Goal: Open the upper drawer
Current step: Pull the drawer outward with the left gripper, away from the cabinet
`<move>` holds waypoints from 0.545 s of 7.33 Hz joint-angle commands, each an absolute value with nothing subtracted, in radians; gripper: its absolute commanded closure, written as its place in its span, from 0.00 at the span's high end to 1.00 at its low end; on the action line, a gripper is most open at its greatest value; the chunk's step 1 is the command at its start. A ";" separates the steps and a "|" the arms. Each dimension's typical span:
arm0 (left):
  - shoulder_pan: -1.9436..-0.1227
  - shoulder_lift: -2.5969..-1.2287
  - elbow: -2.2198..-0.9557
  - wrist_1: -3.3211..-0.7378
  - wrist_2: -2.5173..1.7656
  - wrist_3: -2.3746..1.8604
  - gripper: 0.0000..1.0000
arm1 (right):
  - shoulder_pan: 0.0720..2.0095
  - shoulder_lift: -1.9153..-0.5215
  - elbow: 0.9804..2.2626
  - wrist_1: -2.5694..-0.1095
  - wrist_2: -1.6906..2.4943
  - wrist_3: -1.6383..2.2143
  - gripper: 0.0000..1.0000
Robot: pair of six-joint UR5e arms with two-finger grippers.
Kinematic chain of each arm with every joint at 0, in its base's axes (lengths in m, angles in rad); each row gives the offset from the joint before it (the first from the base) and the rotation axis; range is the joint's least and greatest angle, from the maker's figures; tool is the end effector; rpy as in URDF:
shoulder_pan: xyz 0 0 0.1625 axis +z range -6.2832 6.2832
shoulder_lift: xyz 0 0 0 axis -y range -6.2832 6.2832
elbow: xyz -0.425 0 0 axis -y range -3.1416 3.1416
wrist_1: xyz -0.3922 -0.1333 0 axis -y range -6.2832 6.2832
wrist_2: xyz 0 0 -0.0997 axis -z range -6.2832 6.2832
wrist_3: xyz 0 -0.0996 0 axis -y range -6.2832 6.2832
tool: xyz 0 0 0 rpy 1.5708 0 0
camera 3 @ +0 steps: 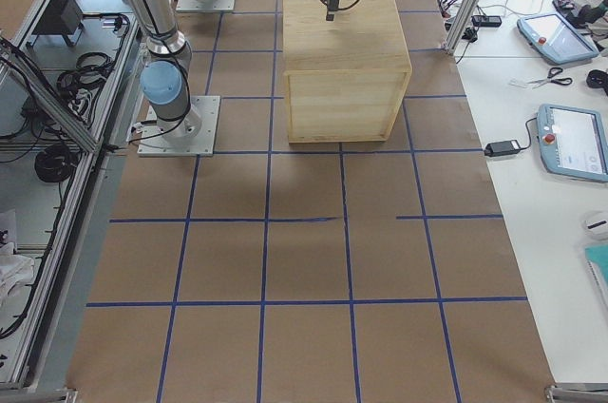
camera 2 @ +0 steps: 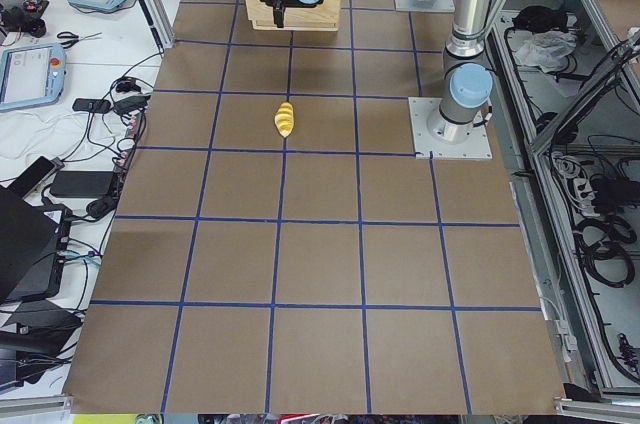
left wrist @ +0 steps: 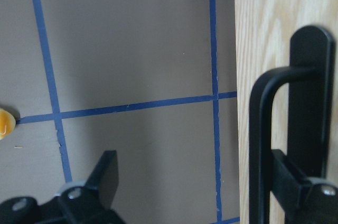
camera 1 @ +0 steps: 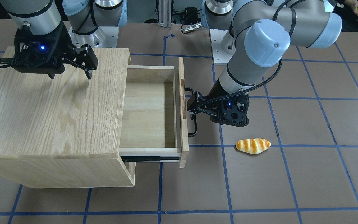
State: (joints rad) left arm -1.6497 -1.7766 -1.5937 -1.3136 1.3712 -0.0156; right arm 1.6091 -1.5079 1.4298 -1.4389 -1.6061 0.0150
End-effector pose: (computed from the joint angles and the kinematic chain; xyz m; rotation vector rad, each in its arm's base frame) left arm -0.1976 -0.5574 0.3949 -0.0973 -2.9392 0.0279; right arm 0.1493 -0.5066 0.5125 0.0376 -3.1036 -0.0820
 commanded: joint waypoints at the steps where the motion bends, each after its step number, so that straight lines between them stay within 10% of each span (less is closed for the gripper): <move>1: -1.583 -1.747 -1.612 -1.330 1.379 0.009 1.00 | 1.609 -1.508 1.431 -1.439 -1.606 0.015 1.00; 4: -1.552 -1.711 -1.595 -1.353 1.455 0.006 1.00 | 1.609 -1.508 1.430 -1.439 -1.606 0.015 1.00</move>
State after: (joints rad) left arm -1.5646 -1.7260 -1.6038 -1.3360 1.4082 0.0082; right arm 1.6091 -1.5079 1.4299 -1.4389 -1.6061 0.0152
